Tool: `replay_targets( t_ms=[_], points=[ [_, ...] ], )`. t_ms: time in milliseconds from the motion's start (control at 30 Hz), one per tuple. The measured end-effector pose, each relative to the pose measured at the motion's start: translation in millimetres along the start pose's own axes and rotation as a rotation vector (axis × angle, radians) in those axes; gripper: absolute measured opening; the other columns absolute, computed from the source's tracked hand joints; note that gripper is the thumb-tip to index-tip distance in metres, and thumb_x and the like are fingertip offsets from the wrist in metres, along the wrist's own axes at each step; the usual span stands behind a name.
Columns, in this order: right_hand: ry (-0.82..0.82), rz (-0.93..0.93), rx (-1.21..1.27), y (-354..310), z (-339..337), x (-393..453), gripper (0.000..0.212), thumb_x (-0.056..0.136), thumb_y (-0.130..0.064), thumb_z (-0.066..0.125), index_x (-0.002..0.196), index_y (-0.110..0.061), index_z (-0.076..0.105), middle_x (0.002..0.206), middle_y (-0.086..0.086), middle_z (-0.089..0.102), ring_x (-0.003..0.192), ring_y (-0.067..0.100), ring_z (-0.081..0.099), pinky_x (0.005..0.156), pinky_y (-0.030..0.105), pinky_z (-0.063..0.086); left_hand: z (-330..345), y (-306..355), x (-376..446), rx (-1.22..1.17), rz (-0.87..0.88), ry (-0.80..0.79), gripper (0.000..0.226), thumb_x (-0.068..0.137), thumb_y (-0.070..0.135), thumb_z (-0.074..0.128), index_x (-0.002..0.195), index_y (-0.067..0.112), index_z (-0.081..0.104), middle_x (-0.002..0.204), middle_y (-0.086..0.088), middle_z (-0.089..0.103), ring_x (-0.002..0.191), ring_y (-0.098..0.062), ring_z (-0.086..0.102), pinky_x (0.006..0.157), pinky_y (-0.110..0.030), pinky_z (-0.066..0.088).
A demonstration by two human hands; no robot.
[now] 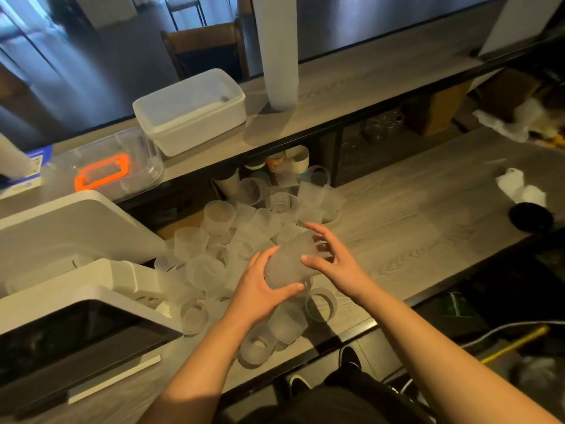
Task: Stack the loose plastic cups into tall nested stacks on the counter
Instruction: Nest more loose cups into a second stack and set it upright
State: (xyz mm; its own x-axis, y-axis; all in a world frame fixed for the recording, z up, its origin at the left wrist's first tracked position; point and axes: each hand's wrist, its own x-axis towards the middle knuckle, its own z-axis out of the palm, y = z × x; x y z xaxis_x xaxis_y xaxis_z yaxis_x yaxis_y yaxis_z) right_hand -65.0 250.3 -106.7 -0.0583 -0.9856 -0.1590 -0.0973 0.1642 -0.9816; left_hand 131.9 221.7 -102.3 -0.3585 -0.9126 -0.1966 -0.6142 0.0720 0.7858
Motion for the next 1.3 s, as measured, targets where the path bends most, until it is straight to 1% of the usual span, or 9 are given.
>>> replay_targets(
  t_ms=[200, 333, 533, 667, 733, 833, 967, 1133, 1300],
  points=[
    [-0.119, 0.014, -0.067, 3, 8, -5, 0.078, 0.072, -0.071, 0.058, 0.144, -0.046, 0.042, 0.136, -0.012, 0.043, 0.116, -0.010, 0.044, 0.097, 0.016, 0.040, 6, 3, -1, 0.003, 0.016, -0.029, 0.077, 0.071, 0.043, 0.085, 0.132, 0.047, 0.037, 0.125, 0.021, 0.042, 0.115, -0.002, 0.044, 0.085, -0.016, 0.037],
    [-0.200, 0.070, -0.061, 10, 16, -7, 0.070, 0.087, -0.067, 0.049, 0.150, -0.048, 0.025, 0.150, -0.009, 0.031, 0.137, 0.003, 0.030, 0.113, 0.024, 0.026, 9, 2, 3, 0.004, 0.016, -0.043, 0.079, 0.071, 0.041, 0.085, 0.138, 0.038, 0.042, 0.126, 0.018, 0.047, 0.116, -0.005, 0.047, 0.087, -0.021, 0.041],
    [-0.076, 0.134, -0.032, 18, 4, -1, 0.068, 0.093, -0.063, 0.040, 0.154, -0.037, 0.026, 0.153, -0.014, 0.026, 0.143, 0.004, 0.024, 0.113, 0.025, 0.020, 12, -8, 4, -0.021, -0.055, 0.020, 0.081, 0.068, 0.055, 0.083, 0.137, 0.035, 0.045, 0.128, 0.013, 0.054, 0.116, -0.009, 0.052, 0.097, -0.034, 0.048],
    [0.054, 0.275, -0.277, 57, -19, 1, 0.071, 0.097, -0.038, 0.060, 0.157, -0.024, 0.026, 0.158, 0.006, 0.033, 0.144, 0.022, 0.034, 0.116, 0.039, 0.034, 11, -12, 1, -0.061, -0.098, 0.064, 0.076, 0.071, 0.050, 0.084, 0.134, 0.037, 0.043, 0.125, 0.015, 0.051, 0.114, -0.009, 0.050, 0.093, -0.029, 0.044],
    [-0.034, 0.360, -0.431, 76, -29, -4, 0.087, 0.089, -0.027, 0.071, 0.159, -0.019, 0.020, 0.160, 0.011, 0.027, 0.145, 0.027, 0.032, 0.118, 0.045, 0.034, 10, -17, -1, -0.070, -0.122, 0.067, 0.080, 0.072, 0.049, 0.084, 0.138, 0.034, 0.041, 0.129, 0.013, 0.050, 0.117, -0.011, 0.050, 0.095, -0.030, 0.045],
    [-0.231, 0.379, -0.505, 95, -32, -15, 0.105, 0.078, -0.022, 0.081, 0.159, -0.018, 0.015, 0.161, 0.012, 0.023, 0.147, 0.028, 0.027, 0.119, 0.040, 0.032, 10, -23, -3, -0.074, -0.160, 0.059, 0.083, 0.072, 0.050, 0.084, 0.140, 0.032, 0.040, 0.133, 0.009, 0.050, 0.119, -0.013, 0.051, 0.096, -0.032, 0.047],
    [-0.303, 0.319, -0.563, 109, -20, -19, 0.121, 0.065, -0.034, 0.092, 0.159, -0.017, 0.017, 0.159, 0.004, 0.023, 0.146, 0.022, 0.026, 0.118, 0.033, 0.027, 8, -25, -3, -0.100, -0.188, 0.062, 0.084, 0.072, 0.049, 0.084, 0.141, 0.032, 0.040, 0.133, 0.008, 0.050, 0.120, -0.013, 0.050, 0.094, -0.029, 0.045],
    [-0.329, 0.265, -0.699, 123, -11, -14, 0.120, 0.064, -0.037, 0.092, 0.157, -0.018, 0.020, 0.159, 0.001, 0.026, 0.146, 0.020, 0.024, 0.119, 0.033, 0.026, 8, -26, 0, -0.114, -0.185, 0.066, 0.080, 0.071, 0.049, 0.084, 0.137, 0.033, 0.041, 0.132, 0.008, 0.051, 0.117, -0.011, 0.051, 0.089, -0.026, 0.045],
    [-0.271, 0.220, -0.742, 129, -10, -17, 0.101, 0.074, -0.033, 0.086, 0.155, -0.019, 0.028, 0.151, 0.000, 0.038, 0.139, 0.017, 0.034, 0.115, 0.031, 0.033, 9, -31, -1, -0.108, -0.193, 0.059, 0.083, 0.071, 0.052, 0.083, 0.139, 0.035, 0.038, 0.134, 0.010, 0.049, 0.120, -0.012, 0.050, 0.088, -0.027, 0.046]
  ],
)
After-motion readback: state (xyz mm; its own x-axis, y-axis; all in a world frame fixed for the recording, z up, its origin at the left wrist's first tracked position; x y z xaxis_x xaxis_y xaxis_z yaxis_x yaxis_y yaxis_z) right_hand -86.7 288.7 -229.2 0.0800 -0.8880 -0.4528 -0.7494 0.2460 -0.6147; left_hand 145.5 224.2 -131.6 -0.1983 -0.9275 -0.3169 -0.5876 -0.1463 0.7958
